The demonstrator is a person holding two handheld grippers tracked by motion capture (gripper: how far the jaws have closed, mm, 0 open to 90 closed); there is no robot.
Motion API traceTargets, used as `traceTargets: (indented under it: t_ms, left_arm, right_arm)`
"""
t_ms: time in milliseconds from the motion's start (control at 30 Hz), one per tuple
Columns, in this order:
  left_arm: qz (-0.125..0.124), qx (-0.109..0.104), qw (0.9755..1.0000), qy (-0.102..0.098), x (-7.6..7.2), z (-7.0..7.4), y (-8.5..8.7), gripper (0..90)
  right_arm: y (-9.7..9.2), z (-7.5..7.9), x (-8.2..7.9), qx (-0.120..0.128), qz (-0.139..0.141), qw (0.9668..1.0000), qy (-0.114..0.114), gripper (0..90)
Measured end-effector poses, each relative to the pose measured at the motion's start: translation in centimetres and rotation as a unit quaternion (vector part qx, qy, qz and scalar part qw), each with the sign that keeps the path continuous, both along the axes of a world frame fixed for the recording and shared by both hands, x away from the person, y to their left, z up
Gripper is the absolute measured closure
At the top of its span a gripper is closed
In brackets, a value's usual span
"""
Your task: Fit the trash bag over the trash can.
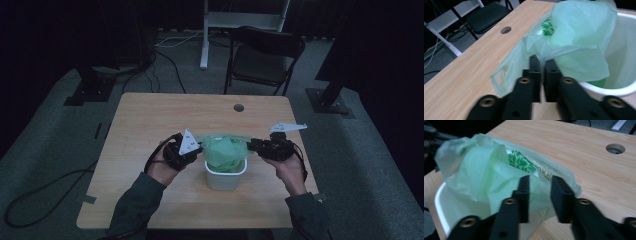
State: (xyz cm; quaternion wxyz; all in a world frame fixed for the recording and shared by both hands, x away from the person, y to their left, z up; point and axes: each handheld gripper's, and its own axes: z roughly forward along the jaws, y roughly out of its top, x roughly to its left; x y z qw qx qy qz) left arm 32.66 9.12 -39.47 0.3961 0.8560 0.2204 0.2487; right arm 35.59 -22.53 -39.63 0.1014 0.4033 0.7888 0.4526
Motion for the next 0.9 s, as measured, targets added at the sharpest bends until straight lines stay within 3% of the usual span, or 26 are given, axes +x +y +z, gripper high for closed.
traceTargets:
  t_ms: [100,267,533,900]
  left_arm:
    - [0.000,-0.002,1.0000,0.005,-0.1,0.0,0.3,90.0]
    - [0.002,-0.023,0.9997,0.010,-0.4,0.3,1.5,90.0]
    - [0.008,-0.038,0.9990,0.022,-0.7,0.0,2.9,90.0]
    - [0.006,-0.076,0.9958,0.050,-1.8,-0.6,5.0,90.0]
  right_arm:
    - [-0.1,0.0,-0.1,-0.011,0.000,0.9999,0.000,89.0]
    - [-0.4,0.4,-0.6,-0.029,0.000,0.9995,-0.010,90.0]
    - [-1.2,0.7,-1.5,-0.028,-0.008,0.9995,-0.015,90.0]
    - [-2.4,1.0,-3.6,-0.041,-0.010,0.9990,-0.016,90.0]
